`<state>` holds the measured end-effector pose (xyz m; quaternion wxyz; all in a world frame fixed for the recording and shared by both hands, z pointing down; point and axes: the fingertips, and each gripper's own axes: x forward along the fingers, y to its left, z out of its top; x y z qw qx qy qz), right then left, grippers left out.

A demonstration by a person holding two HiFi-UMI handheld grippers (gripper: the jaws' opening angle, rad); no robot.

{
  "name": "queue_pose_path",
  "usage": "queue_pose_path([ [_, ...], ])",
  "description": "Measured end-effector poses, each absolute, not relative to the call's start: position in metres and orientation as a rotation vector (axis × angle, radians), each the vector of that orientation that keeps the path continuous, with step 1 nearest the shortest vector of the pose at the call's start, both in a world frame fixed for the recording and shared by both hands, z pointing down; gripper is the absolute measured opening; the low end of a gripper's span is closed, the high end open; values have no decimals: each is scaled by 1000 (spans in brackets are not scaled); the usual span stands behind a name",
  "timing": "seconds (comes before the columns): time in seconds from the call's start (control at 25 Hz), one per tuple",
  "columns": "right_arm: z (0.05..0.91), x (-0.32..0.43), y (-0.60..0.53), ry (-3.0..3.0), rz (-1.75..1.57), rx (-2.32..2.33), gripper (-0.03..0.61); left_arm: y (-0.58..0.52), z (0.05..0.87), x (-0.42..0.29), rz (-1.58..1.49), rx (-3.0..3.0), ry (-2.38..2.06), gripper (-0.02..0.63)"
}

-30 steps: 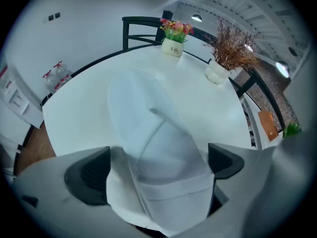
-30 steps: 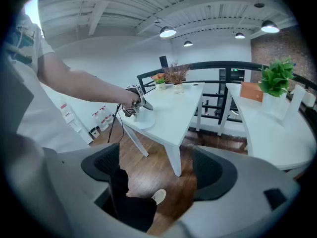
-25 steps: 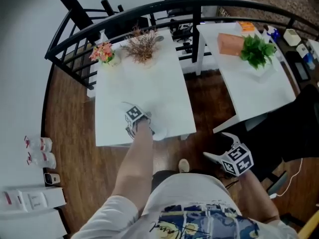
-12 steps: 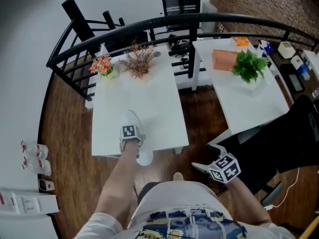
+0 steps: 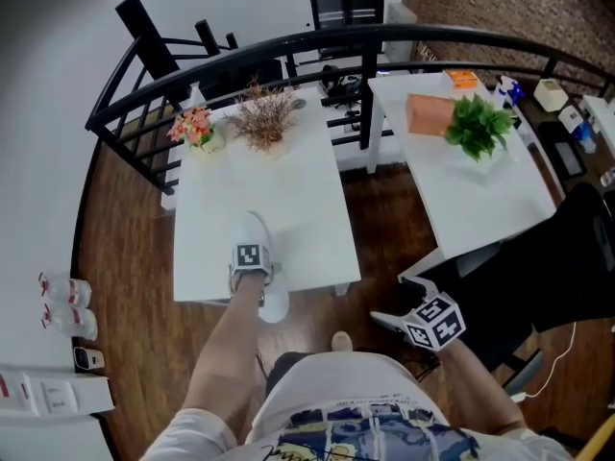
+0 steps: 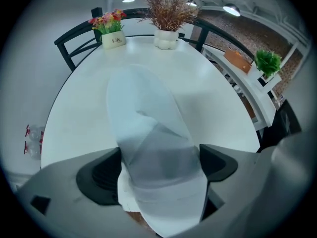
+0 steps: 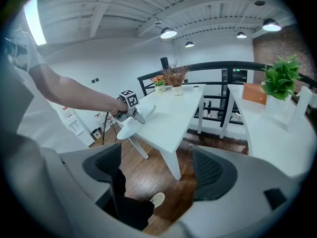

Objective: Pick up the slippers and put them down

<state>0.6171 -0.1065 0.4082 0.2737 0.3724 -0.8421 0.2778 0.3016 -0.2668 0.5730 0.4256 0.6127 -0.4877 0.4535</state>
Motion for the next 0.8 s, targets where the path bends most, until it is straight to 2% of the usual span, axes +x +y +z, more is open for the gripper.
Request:
queue_pose_path([
  [0.44, 408, 609, -108, -2302, 743, 980, 459, -254, 532, 288, 1153, 1668, -1188, 465],
  [0.8, 405, 549, -100, -2347, 714, 829, 453, -206, 481, 224, 1057, 1724, -1240, 460],
])
